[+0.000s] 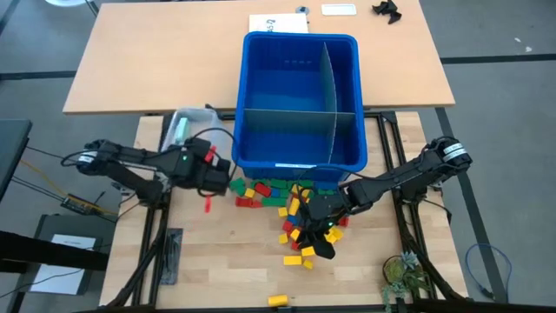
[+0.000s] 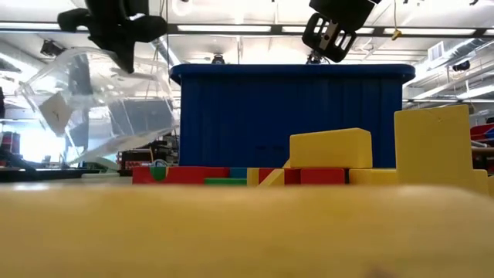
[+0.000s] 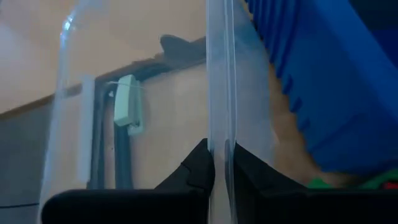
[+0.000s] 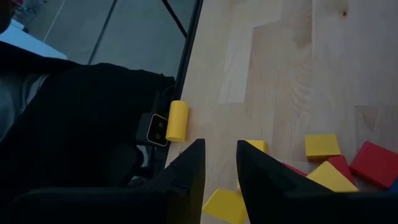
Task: Sort blocks
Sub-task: Pour the blocks on the table from the transparent bin, then put the yellow block into the blue bin
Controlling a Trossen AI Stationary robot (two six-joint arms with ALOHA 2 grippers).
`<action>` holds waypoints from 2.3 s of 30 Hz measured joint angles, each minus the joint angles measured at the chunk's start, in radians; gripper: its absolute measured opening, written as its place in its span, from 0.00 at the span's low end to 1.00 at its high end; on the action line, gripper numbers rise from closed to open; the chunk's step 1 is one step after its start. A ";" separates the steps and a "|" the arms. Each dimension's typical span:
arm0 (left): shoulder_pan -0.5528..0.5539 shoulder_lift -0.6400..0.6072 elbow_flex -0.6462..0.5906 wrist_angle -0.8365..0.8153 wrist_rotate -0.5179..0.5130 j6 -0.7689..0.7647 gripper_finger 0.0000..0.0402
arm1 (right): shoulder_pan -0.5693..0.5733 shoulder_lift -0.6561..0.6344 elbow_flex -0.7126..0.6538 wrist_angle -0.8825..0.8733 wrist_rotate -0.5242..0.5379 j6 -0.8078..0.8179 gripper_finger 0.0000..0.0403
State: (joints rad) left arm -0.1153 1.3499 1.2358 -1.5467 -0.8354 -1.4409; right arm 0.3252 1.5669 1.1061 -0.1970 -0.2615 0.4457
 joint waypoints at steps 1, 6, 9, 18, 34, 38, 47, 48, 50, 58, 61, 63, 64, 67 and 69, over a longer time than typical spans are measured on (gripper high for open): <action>0.015 0.000 0.000 0.010 -0.011 0.014 0.10 | -0.001 0.000 0.000 0.000 0.000 0.001 0.24; 0.082 0.001 0.000 0.101 -0.034 0.127 0.10 | -0.001 0.000 0.000 0.000 0.000 0.001 0.24; 0.114 0.005 -0.019 0.172 -0.035 0.195 0.11 | -0.001 0.000 0.000 0.000 0.000 0.001 0.24; 0.169 0.000 -0.177 0.352 0.018 0.255 0.12 | -0.001 0.000 0.000 0.000 0.007 -0.001 0.29; 0.160 -0.062 -0.193 0.357 0.017 0.389 0.39 | -0.017 -0.005 0.000 -0.003 0.016 -0.055 0.50; 0.141 -0.117 -0.161 0.369 0.028 0.474 0.49 | -0.029 -0.032 0.000 -0.032 0.000 -0.058 0.53; 0.067 -0.167 -0.080 0.375 0.018 0.668 0.54 | -0.033 -0.120 0.001 -0.068 0.048 -0.123 0.49; 0.052 -0.169 -0.073 0.378 0.017 0.691 0.54 | -0.033 -0.133 0.001 -0.083 0.058 -0.127 0.48; 0.010 -0.177 -0.069 0.385 0.018 0.746 0.53 | -0.033 -0.162 0.001 -0.118 0.083 -0.136 0.47; -0.112 -0.179 -0.096 0.531 0.014 0.987 0.53 | -0.034 -0.197 0.000 -0.146 0.113 -0.103 0.42; -0.138 -0.188 -0.129 0.562 0.064 0.992 0.53 | -0.034 -0.185 0.001 -0.099 0.148 -0.061 0.42; -0.154 -0.203 -0.138 0.583 0.122 0.973 0.53 | -0.034 -0.173 0.001 -0.113 0.172 -0.078 0.43; -0.159 -0.208 -0.141 0.592 0.148 0.953 0.53 | -0.034 -0.166 0.000 -0.138 0.176 -0.092 0.44; -0.185 -0.207 -0.142 0.643 0.168 0.887 0.53 | -0.031 -0.144 0.001 -0.245 0.180 -0.130 0.50; -0.202 -0.208 -0.142 0.691 0.167 0.864 0.53 | -0.025 -0.118 0.001 -0.344 0.221 -0.129 0.53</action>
State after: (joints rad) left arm -0.3170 1.1423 1.0935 -0.8555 -0.6680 -0.5765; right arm 0.3000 1.4491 1.1068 -0.5413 -0.0405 0.3168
